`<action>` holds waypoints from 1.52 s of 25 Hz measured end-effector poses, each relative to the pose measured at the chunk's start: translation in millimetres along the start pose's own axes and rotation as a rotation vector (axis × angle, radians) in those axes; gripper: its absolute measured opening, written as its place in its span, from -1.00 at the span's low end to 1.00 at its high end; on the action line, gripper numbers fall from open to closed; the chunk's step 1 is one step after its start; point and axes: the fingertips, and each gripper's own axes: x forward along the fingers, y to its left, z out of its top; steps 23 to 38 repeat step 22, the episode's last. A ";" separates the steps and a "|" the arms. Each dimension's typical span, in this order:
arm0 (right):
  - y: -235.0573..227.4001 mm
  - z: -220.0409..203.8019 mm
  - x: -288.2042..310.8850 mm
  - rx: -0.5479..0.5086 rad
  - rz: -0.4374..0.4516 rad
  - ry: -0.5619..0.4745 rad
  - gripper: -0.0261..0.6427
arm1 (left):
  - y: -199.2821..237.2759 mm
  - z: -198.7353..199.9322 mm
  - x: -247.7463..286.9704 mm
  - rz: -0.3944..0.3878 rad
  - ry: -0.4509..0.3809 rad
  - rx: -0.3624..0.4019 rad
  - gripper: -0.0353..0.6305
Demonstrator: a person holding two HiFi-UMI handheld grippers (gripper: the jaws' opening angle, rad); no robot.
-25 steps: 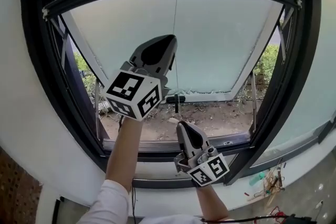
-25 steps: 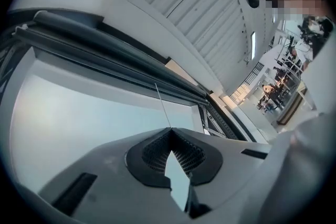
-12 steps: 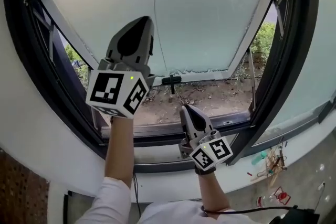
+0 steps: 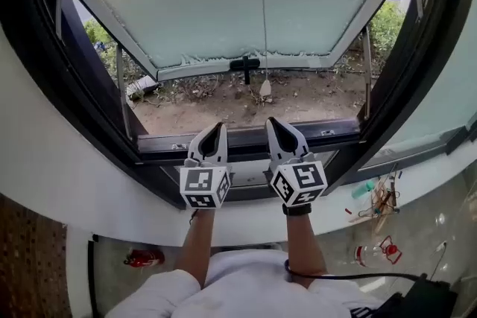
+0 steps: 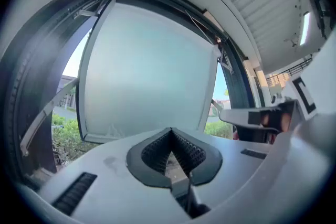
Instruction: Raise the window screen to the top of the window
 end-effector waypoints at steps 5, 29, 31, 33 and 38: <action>15.0 -28.7 4.7 -0.086 0.012 0.087 -0.92 | -17.2 -25.1 -13.0 -0.028 0.056 0.011 -0.89; 67.4 -64.2 -11.8 -0.122 -0.015 0.144 -0.92 | 5.5 -32.5 -58.7 -0.080 0.042 -0.085 -0.89; 67.4 -64.2 -11.8 -0.122 -0.015 0.144 -0.92 | 5.5 -32.5 -58.7 -0.080 0.042 -0.085 -0.89; 67.4 -64.2 -11.8 -0.122 -0.015 0.144 -0.92 | 5.5 -32.5 -58.7 -0.080 0.042 -0.085 -0.89; 67.4 -64.2 -11.8 -0.122 -0.015 0.144 -0.92 | 5.5 -32.5 -58.7 -0.080 0.042 -0.085 -0.89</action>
